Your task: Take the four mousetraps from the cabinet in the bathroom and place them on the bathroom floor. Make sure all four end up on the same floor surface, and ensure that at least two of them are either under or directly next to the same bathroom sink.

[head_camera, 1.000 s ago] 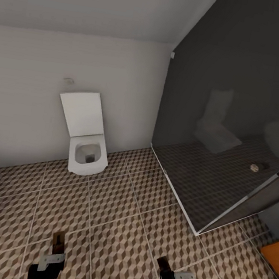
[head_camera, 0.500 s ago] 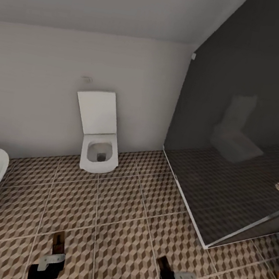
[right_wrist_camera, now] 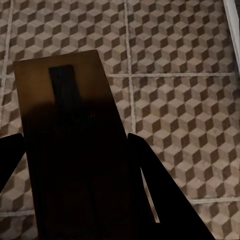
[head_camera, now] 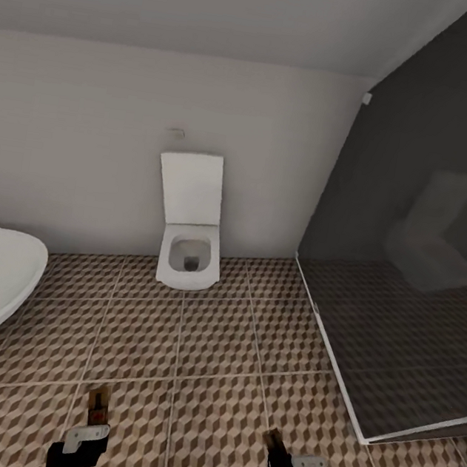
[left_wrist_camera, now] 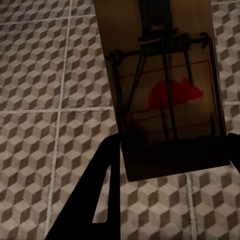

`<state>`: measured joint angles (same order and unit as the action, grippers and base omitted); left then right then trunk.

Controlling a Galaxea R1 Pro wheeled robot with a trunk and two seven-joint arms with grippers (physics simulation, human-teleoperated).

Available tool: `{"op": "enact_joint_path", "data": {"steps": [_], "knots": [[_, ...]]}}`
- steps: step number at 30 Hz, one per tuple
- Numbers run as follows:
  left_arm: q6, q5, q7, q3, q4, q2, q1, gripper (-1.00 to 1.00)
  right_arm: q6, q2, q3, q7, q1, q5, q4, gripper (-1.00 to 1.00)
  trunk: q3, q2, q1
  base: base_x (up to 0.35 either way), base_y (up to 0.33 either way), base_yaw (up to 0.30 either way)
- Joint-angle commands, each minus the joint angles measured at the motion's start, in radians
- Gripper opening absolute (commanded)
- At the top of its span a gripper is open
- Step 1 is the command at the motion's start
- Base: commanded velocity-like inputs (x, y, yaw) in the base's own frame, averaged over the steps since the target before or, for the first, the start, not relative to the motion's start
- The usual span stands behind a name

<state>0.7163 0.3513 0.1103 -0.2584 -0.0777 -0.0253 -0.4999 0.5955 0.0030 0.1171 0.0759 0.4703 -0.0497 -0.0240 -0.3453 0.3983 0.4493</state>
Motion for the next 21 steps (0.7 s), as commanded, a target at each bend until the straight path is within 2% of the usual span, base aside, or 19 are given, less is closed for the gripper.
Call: {"op": "enact_joint_path", "data": {"steps": [1, 7, 14, 21], "knots": [[0.005, -0.002, 0.008, -0.009, -0.004, 0.000, -0.002, -1.00, 0.003, 0.000, 0.006, 0.008, 0.001, -0.004, 0.001, -1.00, -0.002, 0.002, 0.001, 0.121, 0.000, 0.236], [0.005, -0.002, 0.008, -0.009, -0.004, 0.001, -0.002, -1.00, 0.003, 0.000, 0.006, 0.007, 0.001, -0.004, 0.001, -1.00, -0.008, 0.002, 0.001, 0.128, -0.007, 0.236], [0.005, -0.002, 0.008, -0.009, -0.004, 0.001, -0.002, -1.00, 0.003, 0.000, 0.006, 0.006, 0.001, -0.004, 0.001, -1.00, -0.015, 0.002, 0.001, 0.139, -0.098, 0.214], [0.004, -0.002, 0.008, -0.009, -0.004, 0.001, -0.002, -1.00, 0.004, 0.000, 0.006, 0.005, 0.001, -0.004, 0.001, -1.00, -0.016, 0.002, 0.001, 0.141, -0.119, 0.041]]}}
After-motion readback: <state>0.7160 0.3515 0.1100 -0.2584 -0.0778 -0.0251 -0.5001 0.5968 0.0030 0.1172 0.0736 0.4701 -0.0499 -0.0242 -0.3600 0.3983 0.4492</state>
